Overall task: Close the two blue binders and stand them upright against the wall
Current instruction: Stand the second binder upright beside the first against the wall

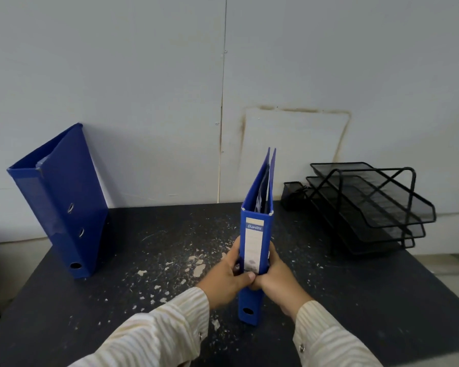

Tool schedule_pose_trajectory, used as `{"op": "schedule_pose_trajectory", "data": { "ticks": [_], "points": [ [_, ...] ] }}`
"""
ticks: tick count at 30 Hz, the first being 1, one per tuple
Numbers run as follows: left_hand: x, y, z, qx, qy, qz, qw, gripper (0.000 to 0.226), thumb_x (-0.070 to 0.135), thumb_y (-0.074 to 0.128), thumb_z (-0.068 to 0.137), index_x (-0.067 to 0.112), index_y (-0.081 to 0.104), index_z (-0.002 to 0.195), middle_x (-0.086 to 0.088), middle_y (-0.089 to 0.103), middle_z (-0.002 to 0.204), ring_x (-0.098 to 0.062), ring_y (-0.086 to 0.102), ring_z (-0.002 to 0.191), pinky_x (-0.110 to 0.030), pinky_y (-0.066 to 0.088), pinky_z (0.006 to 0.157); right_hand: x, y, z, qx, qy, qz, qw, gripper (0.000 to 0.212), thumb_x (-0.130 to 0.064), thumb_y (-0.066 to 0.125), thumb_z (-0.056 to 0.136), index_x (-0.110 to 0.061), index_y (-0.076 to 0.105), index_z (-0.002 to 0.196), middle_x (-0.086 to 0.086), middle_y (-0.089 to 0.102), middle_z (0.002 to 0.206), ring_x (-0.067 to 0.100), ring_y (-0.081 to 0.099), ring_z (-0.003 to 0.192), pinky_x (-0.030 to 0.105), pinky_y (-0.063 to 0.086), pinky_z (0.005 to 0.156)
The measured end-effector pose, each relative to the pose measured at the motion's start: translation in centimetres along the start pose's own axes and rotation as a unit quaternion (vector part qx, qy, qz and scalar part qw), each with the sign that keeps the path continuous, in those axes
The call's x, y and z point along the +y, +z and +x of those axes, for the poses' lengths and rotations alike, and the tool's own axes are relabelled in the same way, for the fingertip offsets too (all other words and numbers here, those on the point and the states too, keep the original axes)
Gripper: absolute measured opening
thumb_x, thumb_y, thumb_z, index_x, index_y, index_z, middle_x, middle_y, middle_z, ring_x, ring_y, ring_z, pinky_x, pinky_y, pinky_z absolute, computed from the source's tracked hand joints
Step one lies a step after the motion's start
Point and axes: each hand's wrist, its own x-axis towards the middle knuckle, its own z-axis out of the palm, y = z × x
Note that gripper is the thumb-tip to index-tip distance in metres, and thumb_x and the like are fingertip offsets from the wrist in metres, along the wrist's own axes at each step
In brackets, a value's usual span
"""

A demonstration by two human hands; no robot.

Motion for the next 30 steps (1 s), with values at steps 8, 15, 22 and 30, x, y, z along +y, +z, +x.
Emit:
{"op": "schedule_pose_trajectory", "data": {
  "ticks": [8, 15, 22, 30],
  "points": [
    [1.4, 0.4, 0.4, -0.011, -0.063, -0.076, 0.995, 0.09, 0.017, 0.073, 0.075, 0.052, 0.022, 0.141, 0.006, 0.057, 0.128, -0.018, 0.06, 0.116, -0.047, 0.05, 0.099, 0.3, -2.0, -0.6, -0.02, -0.039, 0.024, 0.999, 0.108, 0.004, 0.072, 0.071, -0.037, 0.008, 0.148, -0.007, 0.048, 0.129, 0.021, 0.047, 0.125, 0.045, 0.043, 0.103],
    [2.0, 2.1, 1.1, -0.002, -0.087, -0.142, 0.986, 0.064, 0.005, 0.065, 0.086, 0.033, 0.038, 0.137, 0.009, 0.068, 0.114, 0.0, 0.067, 0.094, -0.018, 0.055, 0.071, 0.9, -2.1, 0.2, -0.035, -0.043, -0.008, 0.998, 0.109, -0.003, 0.069, 0.073, -0.041, -0.001, 0.148, 0.002, 0.045, 0.142, 0.023, 0.047, 0.125, 0.046, 0.043, 0.104],
    [1.7, 3.0, 1.0, 0.038, -0.079, -0.143, 0.986, 0.048, 0.003, 0.063, 0.087, 0.038, 0.048, 0.116, 0.015, 0.068, 0.105, 0.006, 0.069, 0.084, -0.014, 0.053, 0.065, 0.8, -2.2, 0.7, -0.052, -0.044, -0.028, 0.997, 0.104, -0.015, 0.07, 0.073, -0.047, 0.002, 0.145, 0.001, 0.047, 0.14, 0.025, 0.048, 0.123, 0.05, 0.043, 0.103],
    [1.6, 2.8, -0.6, 0.1, -0.078, -0.166, 0.978, 0.061, 0.007, 0.068, 0.085, 0.029, 0.042, 0.136, 0.007, 0.069, 0.115, -0.003, 0.068, 0.1, -0.02, 0.054, 0.076, 0.3, -1.1, 1.0, -0.104, -0.061, -0.028, 0.992, 0.098, -0.015, 0.071, 0.075, -0.045, 0.01, 0.146, 0.001, 0.048, 0.138, 0.023, 0.048, 0.123, 0.048, 0.043, 0.104]
  ]
}}
